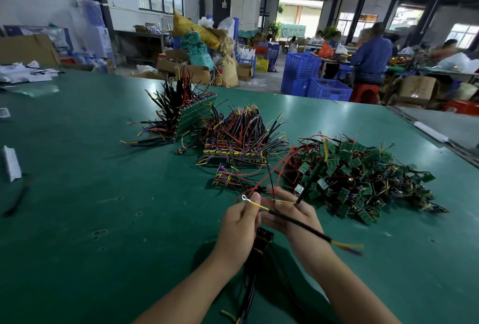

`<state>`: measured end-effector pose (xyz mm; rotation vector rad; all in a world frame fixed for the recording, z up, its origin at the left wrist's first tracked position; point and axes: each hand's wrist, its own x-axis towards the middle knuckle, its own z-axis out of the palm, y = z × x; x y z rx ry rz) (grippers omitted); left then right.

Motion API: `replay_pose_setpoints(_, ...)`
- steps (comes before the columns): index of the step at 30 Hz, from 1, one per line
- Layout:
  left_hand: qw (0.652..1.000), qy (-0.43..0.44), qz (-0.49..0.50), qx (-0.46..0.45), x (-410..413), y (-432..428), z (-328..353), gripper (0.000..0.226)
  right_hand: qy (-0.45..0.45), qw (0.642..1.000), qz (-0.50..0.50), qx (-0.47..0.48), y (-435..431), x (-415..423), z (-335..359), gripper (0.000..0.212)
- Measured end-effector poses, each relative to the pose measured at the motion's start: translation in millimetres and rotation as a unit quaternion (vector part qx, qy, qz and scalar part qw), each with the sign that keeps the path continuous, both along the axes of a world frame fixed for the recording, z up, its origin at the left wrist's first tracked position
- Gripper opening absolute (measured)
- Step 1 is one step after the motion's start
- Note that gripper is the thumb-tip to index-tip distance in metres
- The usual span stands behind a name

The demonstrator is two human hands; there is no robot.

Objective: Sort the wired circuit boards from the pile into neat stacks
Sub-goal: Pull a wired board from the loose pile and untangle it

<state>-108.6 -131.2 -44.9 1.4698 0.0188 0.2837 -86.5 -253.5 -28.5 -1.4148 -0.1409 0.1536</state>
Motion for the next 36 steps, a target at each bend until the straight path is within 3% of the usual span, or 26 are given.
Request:
replay_pose_setpoints(4, 0.999, -0.008, 0.022, 0.028, 3.7, -0.5, -7.3, 0.058, 0.030, 0.995, -0.045, -0.078, 7.6, -3.7, -4.1, 0.032)
replay_pose_setpoints(9, 0.996, 0.011, 0.069, 0.048, 9.0, 0.1, -11.6, 0.051, 0.045, 0.999, 0.008, 0.024, 14.8, -5.7, -1.4, 0.026)
replay_pose_setpoints(12, 0.993, 0.025, 0.089, 0.076, 7.6, 0.9, -9.2, 0.057, 0.052, 0.993, 0.061, 0.081, 14.4, -7.8, -1.2, 0.057)
replay_pose_setpoints(14, 0.993, 0.025, 0.080, 0.079, 6.1, 1.6, -7.1, 0.059, 0.042, 0.992, 0.081, 0.088, 15.1, -9.7, 0.9, 0.063)
replay_pose_setpoints(18, 0.989, 0.023, 0.058, 0.132, 3.8, 0.5, -2.4, 0.064, 0.029, 0.995, 0.019, 0.096, 17.1, -11.8, 6.4, 0.035)
replay_pose_setpoints(21, 0.992, 0.018, 0.015, 0.121, 3.5, 1.1, -0.8, 0.065, 0.014, 0.994, -0.026, 0.102, 12.6, -9.7, 10.9, 0.017)
replay_pose_setpoints(26, 0.990, -0.016, -0.052, 0.132, -2.4, 5.2, 4.0, 0.057, 0.003, 0.987, -0.065, 0.146, -6.5, 2.2, 17.1, 0.020)
replay_pose_setpoints(30, 0.995, -0.029, 0.031, 0.091, -3.2, 11.7, 12.4, 0.051, 0.027, 0.968, -0.066, 0.241, -26.2, 15.4, 18.5, 0.035)
replay_pose_setpoints(34, 0.987, -0.037, 0.153, 0.034, 3.2, 27.0, 13.1, 0.042, 0.088, 0.965, -0.013, 0.248, -39.2, 23.7, 18.8, 0.034)
replay_pose_setpoints(36, 0.984, -0.037, 0.169, 0.050, 6.0, 33.0, 12.2, 0.028, 0.122, 0.961, 0.008, 0.247, -39.0, 23.6, 18.4, 0.047)
